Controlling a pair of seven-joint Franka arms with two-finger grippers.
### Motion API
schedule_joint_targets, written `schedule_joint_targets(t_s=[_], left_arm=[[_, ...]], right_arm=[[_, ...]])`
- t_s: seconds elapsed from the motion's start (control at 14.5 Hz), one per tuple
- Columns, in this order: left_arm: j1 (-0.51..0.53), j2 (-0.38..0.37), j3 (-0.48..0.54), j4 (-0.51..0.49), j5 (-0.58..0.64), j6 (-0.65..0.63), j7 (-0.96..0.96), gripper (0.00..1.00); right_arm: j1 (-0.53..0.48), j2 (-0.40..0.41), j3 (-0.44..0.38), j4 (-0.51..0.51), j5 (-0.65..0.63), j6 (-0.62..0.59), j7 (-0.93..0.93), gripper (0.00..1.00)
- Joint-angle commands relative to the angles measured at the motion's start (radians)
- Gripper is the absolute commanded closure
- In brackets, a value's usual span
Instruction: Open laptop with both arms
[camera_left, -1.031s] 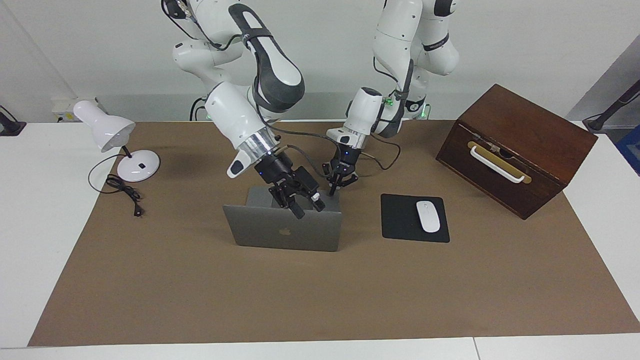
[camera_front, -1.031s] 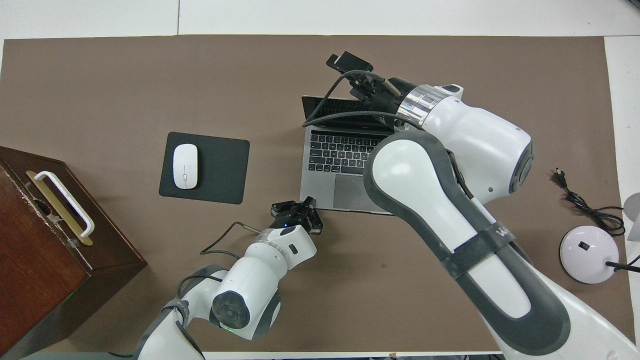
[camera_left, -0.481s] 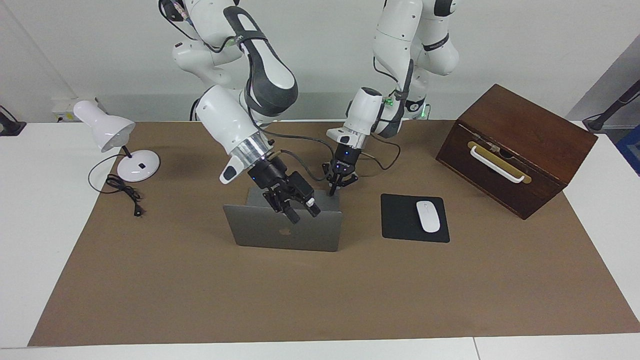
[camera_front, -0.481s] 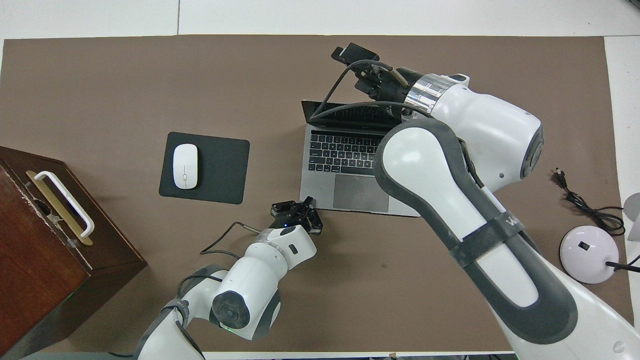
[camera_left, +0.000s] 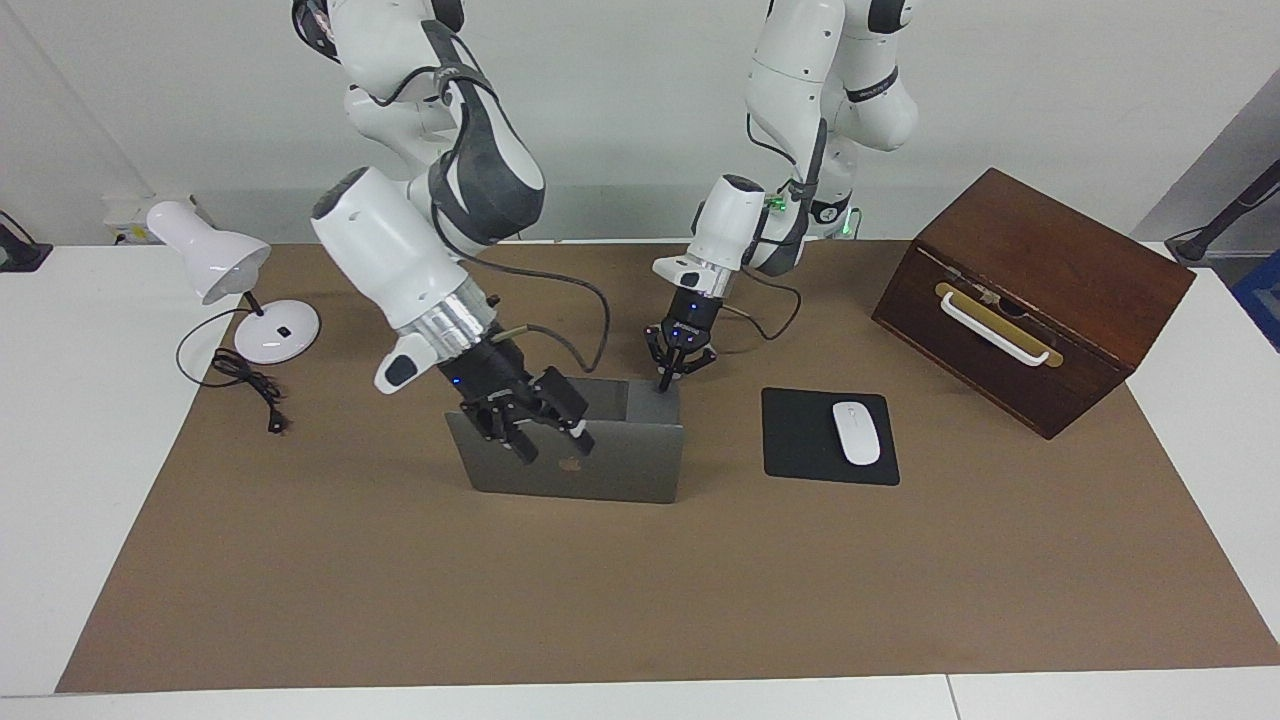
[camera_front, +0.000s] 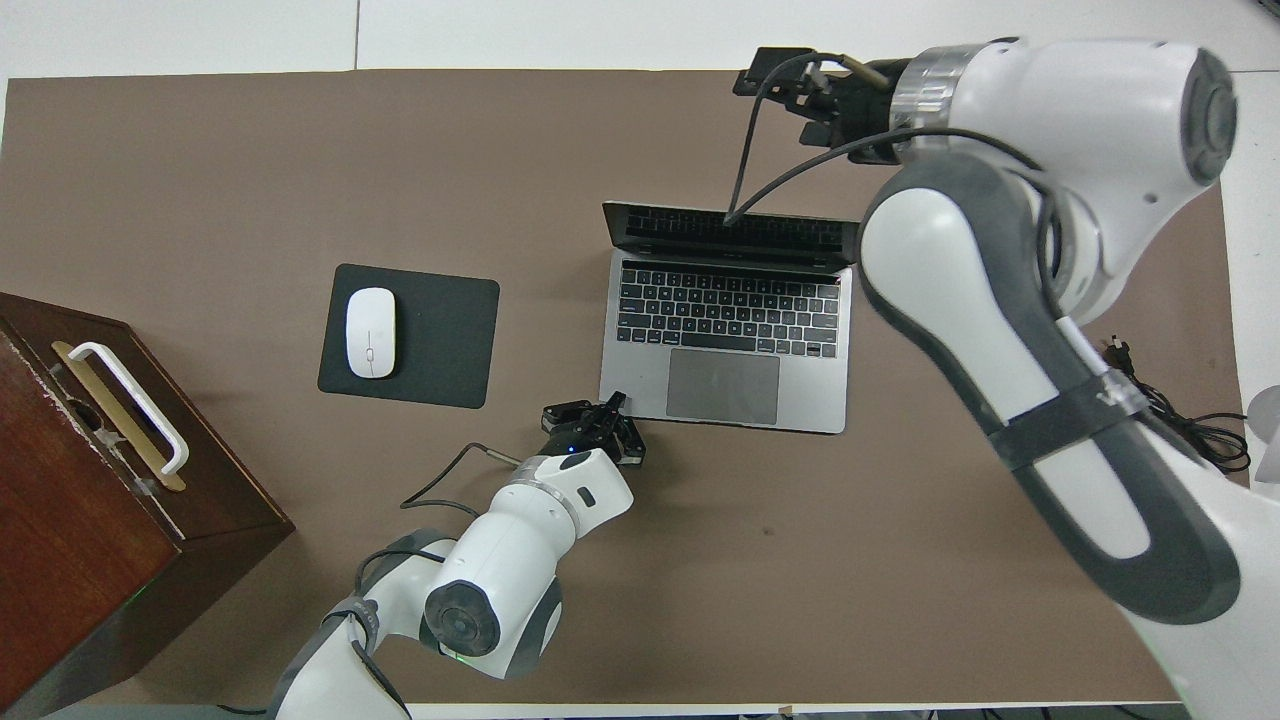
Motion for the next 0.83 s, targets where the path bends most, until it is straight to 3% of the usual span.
schedule_joint_targets(t_s=[0.0, 0.14, 0.28, 0.41, 0.55, 0.76], left_arm=[[-0.003, 0.029, 0.007, 0.039, -0.038, 0.007, 0.003, 1.00], [0.000, -0.002, 0.007, 0.035, -0.040, 0.006, -0.034, 1.00], [0.010, -0.032, 0.005, 0.032, -0.040, -0.003, -0.049, 1.00], [0.013, -0.075, 0.005, 0.025, -0.041, -0.049, -0.054, 1.00], [0.047, -0.159, 0.007, 0.025, -0.043, -0.202, -0.054, 1.00], [0.096, -0.300, 0.019, 0.029, -0.043, -0.445, -0.048, 1.00]], right_arm=[[-0.055, 0.065, 0.013, 0.120, -0.135, -0.107, -0.062, 0.00], [-0.096, 0.062, 0.011, 0.120, -0.276, -0.185, -0.175, 0.00], [-0.141, 0.044, 0.011, 0.120, -0.451, -0.355, -0.278, 0.00], [-0.187, -0.031, 0.010, 0.107, -0.556, -0.524, -0.326, 0.00], [-0.262, -0.129, 0.010, 0.059, -0.576, -0.660, -0.390, 0.00], [-0.355, -0.246, 0.010, 0.015, -0.576, -0.760, -0.437, 0.00]])
